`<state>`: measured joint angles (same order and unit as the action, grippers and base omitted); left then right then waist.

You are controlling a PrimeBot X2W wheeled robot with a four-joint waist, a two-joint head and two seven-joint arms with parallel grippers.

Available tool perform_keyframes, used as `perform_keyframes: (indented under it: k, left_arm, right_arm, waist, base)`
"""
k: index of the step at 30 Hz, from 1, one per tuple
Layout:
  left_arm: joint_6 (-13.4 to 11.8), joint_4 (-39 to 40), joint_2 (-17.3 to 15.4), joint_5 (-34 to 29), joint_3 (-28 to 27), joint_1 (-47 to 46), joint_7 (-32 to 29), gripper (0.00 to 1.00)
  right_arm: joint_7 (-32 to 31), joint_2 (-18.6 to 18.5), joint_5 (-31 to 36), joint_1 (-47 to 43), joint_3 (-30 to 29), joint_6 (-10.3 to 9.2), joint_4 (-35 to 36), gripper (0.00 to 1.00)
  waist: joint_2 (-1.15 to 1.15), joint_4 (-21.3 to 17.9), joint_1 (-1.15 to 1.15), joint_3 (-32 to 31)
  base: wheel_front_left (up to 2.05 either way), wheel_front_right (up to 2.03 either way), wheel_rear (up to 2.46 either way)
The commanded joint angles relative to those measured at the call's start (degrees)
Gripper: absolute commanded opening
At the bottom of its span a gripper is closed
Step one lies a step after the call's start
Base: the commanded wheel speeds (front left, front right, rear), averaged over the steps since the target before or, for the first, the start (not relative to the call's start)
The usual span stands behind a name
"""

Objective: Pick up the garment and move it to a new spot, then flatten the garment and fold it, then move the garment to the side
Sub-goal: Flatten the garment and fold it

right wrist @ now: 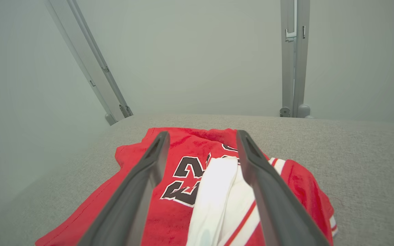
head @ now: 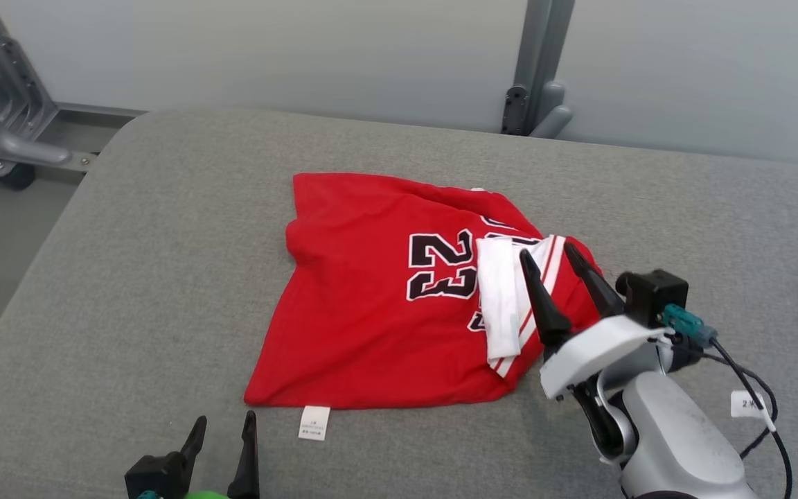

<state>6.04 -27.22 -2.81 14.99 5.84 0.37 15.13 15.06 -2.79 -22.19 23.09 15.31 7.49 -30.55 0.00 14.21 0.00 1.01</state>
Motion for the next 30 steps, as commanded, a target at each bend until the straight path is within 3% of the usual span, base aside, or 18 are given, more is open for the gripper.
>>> perform_keyframes:
  k: [1, 5, 14, 30]
  left_arm:
    - [-0.27, 0.39, -0.16, -0.33, -0.65, 1.10, -0.01, 1.00]
    - [-0.58, 0.75, -0.18, -0.37, -1.57, 1.93, -0.01, 1.00]
    - [-0.55, 1.00, -0.18, 0.39, -1.04, 2.11, -0.01, 1.00]
    - [0.03, 0.68, -0.18, -0.03, 1.21, 0.50, -0.01, 1.00]
  right_arm:
    - [0.14, -0.25, 1.31, -3.00, -1.20, -0.02, 0.39, 1.00]
    - [0.14, -0.21, 3.05, -6.93, -3.19, -0.01, 1.04, 1.00]
    - [0.14, -0.20, 3.53, -10.19, -3.36, -0.01, 1.85, 1.00]
    - [0.15, -0.26, -0.77, -5.04, 5.58, -0.01, -5.40, 1.00]
  waist:
    - [0.00, -3.77, 0.00, -1.86]
    - [0.00, -6.15, 0.00, -2.66]
    - [0.00, -7.57, 0.00, -2.55]
    - [0.00, -1.21, 0.00, 0.01]
  base:
    - [0.00, 0.00, 0.00]
    - [0.00, 0.00, 0.00]
    - [0.00, 0.00, 0.00]
    - [0.00, 0.00, 0.00]
